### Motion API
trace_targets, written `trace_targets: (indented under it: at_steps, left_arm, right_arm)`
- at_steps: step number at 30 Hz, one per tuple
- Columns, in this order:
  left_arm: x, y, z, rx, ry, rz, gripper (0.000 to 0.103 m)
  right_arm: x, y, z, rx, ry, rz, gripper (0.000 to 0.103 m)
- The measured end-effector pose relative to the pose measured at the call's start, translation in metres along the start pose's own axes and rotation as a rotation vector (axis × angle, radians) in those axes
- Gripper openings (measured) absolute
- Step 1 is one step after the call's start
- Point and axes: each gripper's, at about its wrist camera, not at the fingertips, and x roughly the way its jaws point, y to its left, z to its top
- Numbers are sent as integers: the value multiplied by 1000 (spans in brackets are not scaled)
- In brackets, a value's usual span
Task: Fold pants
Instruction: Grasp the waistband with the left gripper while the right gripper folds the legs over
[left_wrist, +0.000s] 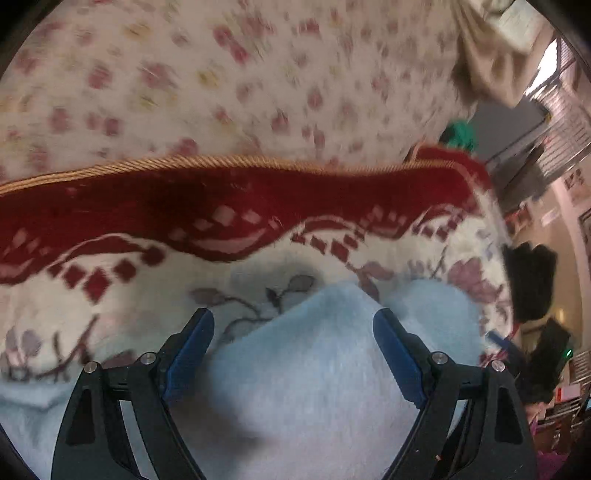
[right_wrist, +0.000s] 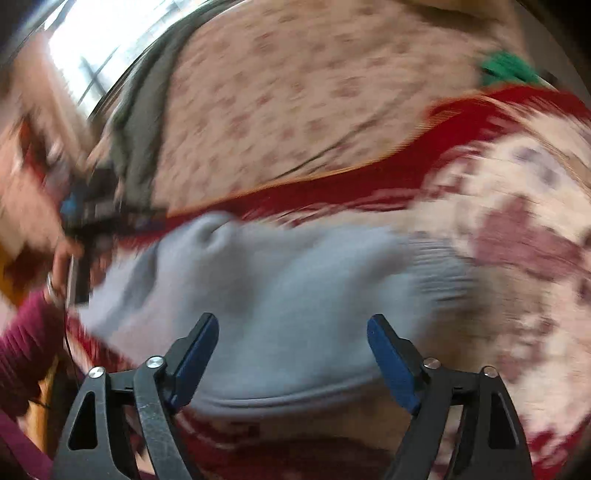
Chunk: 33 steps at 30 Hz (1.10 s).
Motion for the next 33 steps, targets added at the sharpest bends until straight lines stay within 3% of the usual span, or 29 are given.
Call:
trace_targets:
  at_steps: [5, 10, 12, 14, 15, 17, 19, 21, 24, 25, 27, 30, 33]
  left_arm:
    - [33, -20, 8, 51, 107, -37, 87]
    - [53, -31, 7, 107, 186, -1, 87]
    - [54, -31, 4, 128, 184, 13, 87]
    - [53, -35, 1, 154, 170, 22, 74]
    - [53, -39, -2, 178, 167, 28, 59]
    - [50, -50, -7, 237, 139, 68, 51]
    - [44, -58, -8, 271, 102, 94, 40]
    - [32, -59, -3, 255, 43, 91, 35]
    - [19, -57, 5, 216, -33, 71, 18]
    - [15, -56, 8, 202, -61, 61, 8]
    - [13, -54, 12, 202, -105, 104, 0]
    - [28, -49, 14, 160, -92, 112, 0]
    - [34, -48, 9, 169, -95, 148, 0]
  right_arm:
    - [15, -44, 27, 65, 29, -32, 91]
    - [77, -74, 40, 149, 166, 62, 90]
    - [90, -77, 34, 185, 190, 159, 55]
    - [88, -71, 30, 144, 159, 131, 44]
    - [84, -69, 30, 139, 146, 135, 36]
    - [62, -70, 32, 173, 90, 190, 25]
    - [45, -66, 33, 172, 42, 205, 23]
    - [25, -58, 31, 151, -7, 199, 21]
    - [-1, -56, 18, 172, -64, 191, 19]
    - [-6, -58, 13, 179, -75, 178, 19]
    - [-16, -63, 3, 199, -97, 144, 18]
    - [-1, -70, 0, 215, -50, 31, 18]
    - [29, -62, 1, 103, 15, -148, 17]
